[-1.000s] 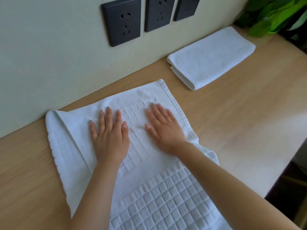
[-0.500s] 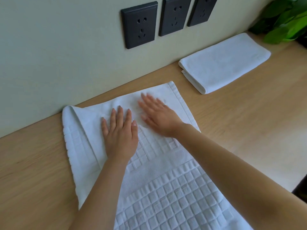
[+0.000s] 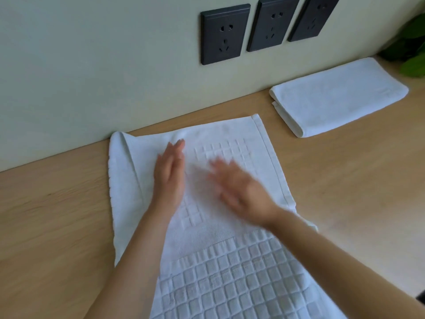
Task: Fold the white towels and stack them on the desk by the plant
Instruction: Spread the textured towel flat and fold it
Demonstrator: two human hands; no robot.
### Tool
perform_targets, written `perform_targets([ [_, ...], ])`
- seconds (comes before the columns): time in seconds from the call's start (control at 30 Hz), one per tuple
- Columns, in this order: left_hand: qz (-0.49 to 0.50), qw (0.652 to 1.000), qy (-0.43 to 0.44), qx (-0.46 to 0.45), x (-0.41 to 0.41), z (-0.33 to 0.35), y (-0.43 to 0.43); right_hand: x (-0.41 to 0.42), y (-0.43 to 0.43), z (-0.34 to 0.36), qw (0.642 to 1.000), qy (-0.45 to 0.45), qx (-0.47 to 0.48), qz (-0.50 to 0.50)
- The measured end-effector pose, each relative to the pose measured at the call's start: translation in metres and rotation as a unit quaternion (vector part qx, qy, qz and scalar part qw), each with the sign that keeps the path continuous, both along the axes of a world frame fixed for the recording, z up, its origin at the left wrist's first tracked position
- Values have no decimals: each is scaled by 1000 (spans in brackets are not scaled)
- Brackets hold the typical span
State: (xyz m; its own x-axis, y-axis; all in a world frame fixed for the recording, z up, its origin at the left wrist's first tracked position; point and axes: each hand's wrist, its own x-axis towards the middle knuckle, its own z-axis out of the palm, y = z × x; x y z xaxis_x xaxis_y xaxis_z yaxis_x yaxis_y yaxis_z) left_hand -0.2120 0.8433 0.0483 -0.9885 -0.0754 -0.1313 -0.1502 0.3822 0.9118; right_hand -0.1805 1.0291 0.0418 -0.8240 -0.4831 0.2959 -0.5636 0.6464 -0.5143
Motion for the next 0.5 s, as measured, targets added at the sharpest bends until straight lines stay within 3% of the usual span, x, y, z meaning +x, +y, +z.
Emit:
perform_targets([
  [0.07, 52, 992, -23, 109, 11, 19, -9, 34, -18, -6, 988, -42, 69, 135],
  [0.17, 70, 991, -23, 113, 30, 34, -16, 49, -25, -22, 972, -15, 168, 162],
  [0.37, 103, 988, 20, 111, 51, 44, -10, 44, -22, -31, 991, 53, 17, 125],
  [0.5, 120, 980, 114, 109, 48, 48, -1, 9, 0, 17, 993, -30, -79, -76],
])
